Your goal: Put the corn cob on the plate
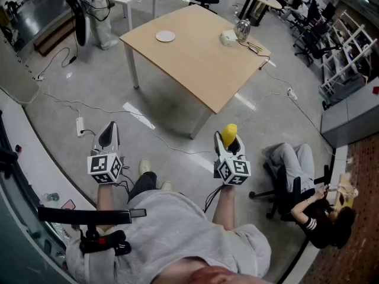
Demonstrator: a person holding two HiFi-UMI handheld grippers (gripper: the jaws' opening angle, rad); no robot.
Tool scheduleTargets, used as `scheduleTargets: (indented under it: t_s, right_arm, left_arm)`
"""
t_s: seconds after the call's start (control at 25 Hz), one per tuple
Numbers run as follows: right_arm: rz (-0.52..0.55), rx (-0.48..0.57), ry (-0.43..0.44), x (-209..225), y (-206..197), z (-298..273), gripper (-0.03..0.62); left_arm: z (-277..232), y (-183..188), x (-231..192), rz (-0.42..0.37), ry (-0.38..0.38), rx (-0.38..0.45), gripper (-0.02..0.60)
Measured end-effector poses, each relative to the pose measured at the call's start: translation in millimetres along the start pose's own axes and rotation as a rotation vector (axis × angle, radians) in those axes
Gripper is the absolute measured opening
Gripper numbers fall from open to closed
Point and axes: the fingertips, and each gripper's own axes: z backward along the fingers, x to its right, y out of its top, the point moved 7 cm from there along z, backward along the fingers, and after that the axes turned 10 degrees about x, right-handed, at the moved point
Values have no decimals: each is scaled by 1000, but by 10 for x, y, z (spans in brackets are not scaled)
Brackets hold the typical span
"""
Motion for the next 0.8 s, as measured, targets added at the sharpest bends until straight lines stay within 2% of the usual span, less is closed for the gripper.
scheduleTargets:
  t_s: [0.4,0.8]
  right_arm:
    - [-37,-3,17,90,-54,-131,256]
    - [-4,-24,60,47,-158,-757,256]
  left_arm:
    - [-197,-34,60,-4,-2,-6,18]
    - [-714,-108,-143,-13,1,-11,18]
